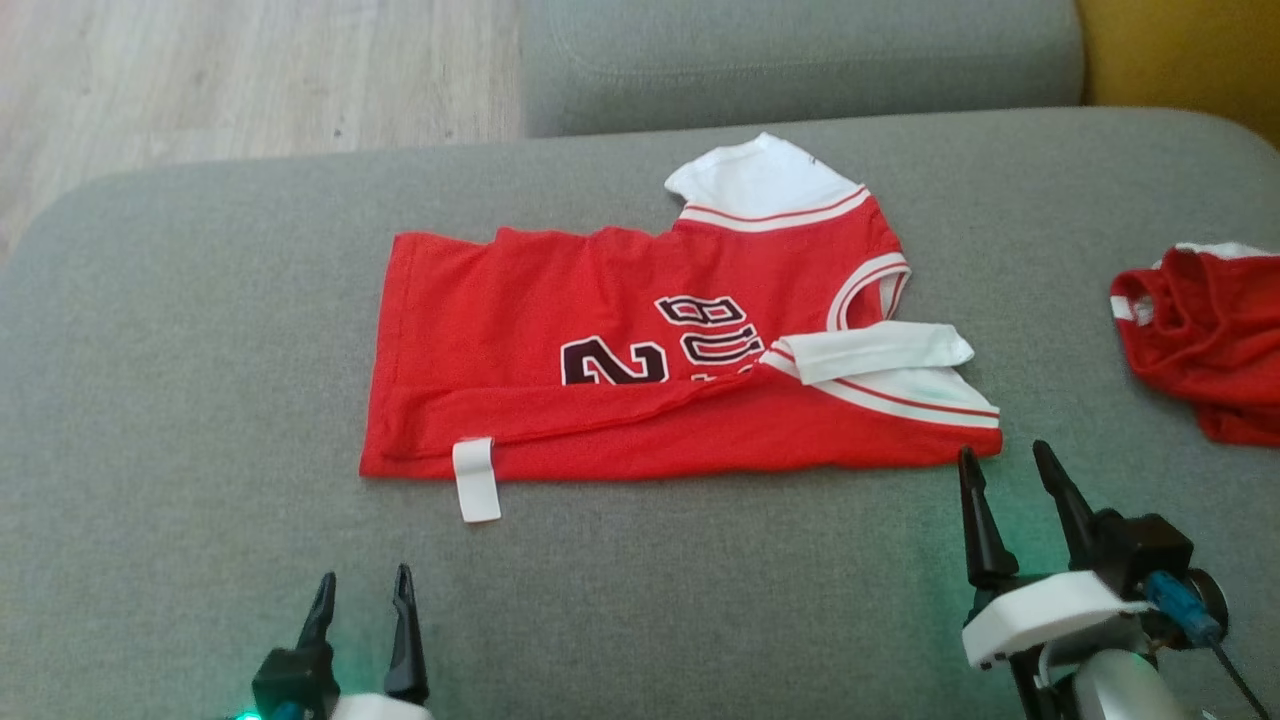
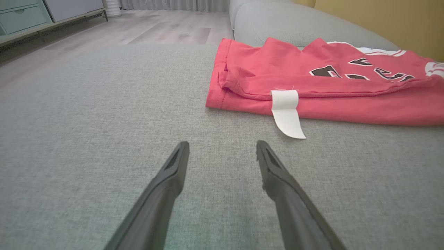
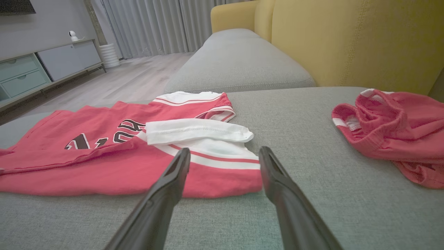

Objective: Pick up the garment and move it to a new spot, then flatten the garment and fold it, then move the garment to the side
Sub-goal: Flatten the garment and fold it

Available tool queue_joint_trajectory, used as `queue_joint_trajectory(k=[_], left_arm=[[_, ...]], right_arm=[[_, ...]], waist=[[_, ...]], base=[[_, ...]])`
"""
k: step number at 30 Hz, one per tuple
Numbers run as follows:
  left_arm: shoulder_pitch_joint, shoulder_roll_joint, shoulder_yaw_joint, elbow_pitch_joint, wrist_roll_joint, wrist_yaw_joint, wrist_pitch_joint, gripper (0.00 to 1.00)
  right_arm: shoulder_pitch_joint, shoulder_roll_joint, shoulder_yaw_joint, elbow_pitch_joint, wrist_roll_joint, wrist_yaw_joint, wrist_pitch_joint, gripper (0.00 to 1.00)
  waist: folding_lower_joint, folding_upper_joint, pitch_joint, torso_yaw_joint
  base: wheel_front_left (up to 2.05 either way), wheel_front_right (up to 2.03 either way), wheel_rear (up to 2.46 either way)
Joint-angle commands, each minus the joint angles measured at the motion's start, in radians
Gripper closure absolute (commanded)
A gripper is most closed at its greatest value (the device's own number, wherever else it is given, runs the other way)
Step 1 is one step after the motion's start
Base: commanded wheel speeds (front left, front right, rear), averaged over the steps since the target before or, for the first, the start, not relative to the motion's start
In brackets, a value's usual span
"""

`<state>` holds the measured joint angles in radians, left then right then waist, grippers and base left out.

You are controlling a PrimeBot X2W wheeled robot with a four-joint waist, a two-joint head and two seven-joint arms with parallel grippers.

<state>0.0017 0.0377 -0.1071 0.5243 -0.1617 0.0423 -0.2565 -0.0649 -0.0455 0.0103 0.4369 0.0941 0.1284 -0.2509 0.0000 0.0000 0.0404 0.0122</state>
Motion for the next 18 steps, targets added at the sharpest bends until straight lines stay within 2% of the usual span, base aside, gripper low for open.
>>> queue_joint_trajectory(k=[1,13,18], left_arm=[[-0.056,0.013,0.033,-0.028,-0.001,-0.005,-0.005,0.0],[-0.221,0.013,0.109,0.05,-0.003,-0.082,-0.005,0.0],[-0.259,0.013,0.141,0.101,0.01,-0.094,-0.005,0.0]], right_arm=[[-0.037,-0.005,0.028,-0.036,-0.007,0.002,-0.011,0.0],[-0.107,-0.005,0.046,-0.064,0.034,0.002,-0.011,0.0],[-0.128,-0.005,0.042,-0.07,0.044,0.002,-0.011,0.0]], waist=[[0.0,0.0,0.019,-0.002],[0.0,0.0,0.13,-0.031],[0.0,0.0,0.16,-0.051]], base=[[0.0,0.0,0.0],[0.0,0.0,0.0],[0.0,0.0,0.0]])
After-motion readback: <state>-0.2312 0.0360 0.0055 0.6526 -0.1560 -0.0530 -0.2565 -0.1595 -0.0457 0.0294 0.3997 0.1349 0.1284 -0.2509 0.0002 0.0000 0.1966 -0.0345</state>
